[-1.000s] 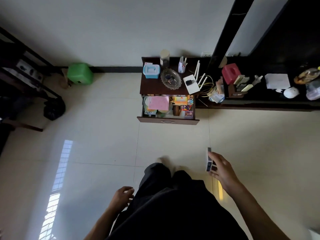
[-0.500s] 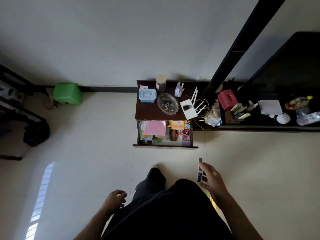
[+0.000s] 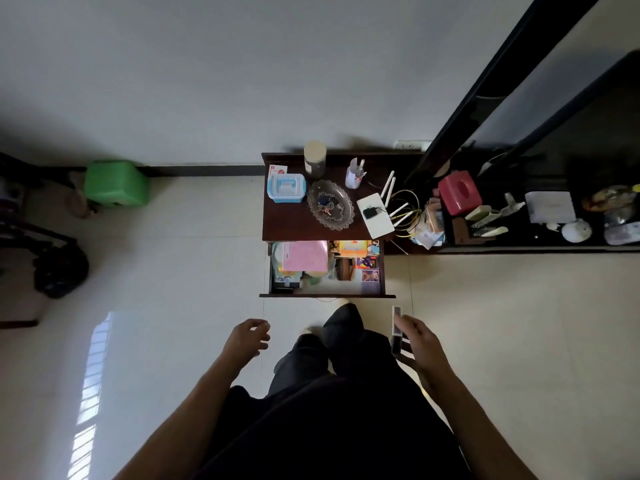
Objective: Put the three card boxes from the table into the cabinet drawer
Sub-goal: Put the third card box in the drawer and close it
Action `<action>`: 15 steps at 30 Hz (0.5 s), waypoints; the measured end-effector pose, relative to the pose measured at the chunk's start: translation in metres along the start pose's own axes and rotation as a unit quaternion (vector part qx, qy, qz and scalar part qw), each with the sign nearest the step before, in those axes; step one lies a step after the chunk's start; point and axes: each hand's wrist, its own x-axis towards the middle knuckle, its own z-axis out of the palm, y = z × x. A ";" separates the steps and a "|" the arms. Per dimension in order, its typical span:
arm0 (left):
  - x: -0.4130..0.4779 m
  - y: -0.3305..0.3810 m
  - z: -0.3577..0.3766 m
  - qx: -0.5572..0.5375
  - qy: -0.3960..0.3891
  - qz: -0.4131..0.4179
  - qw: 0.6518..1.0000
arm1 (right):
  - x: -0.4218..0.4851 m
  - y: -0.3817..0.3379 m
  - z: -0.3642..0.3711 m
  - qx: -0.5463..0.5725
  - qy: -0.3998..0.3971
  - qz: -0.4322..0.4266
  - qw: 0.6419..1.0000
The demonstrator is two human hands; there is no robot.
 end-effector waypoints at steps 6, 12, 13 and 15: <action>0.005 -0.019 0.022 -0.004 0.014 -0.083 0.996 | 0.053 -0.042 -0.011 -0.016 -0.029 0.005 0.999; 0.013 -0.032 0.049 -0.001 0.022 -0.108 0.994 | 0.111 -0.065 -0.012 -0.020 -0.049 0.029 0.998; 0.019 -0.032 0.053 0.001 0.024 -0.114 0.993 | 0.124 -0.066 -0.011 -0.019 -0.048 0.037 0.998; 0.038 -0.030 0.064 0.013 0.019 -0.124 0.992 | 0.154 -0.062 -0.008 -0.023 -0.047 0.053 0.997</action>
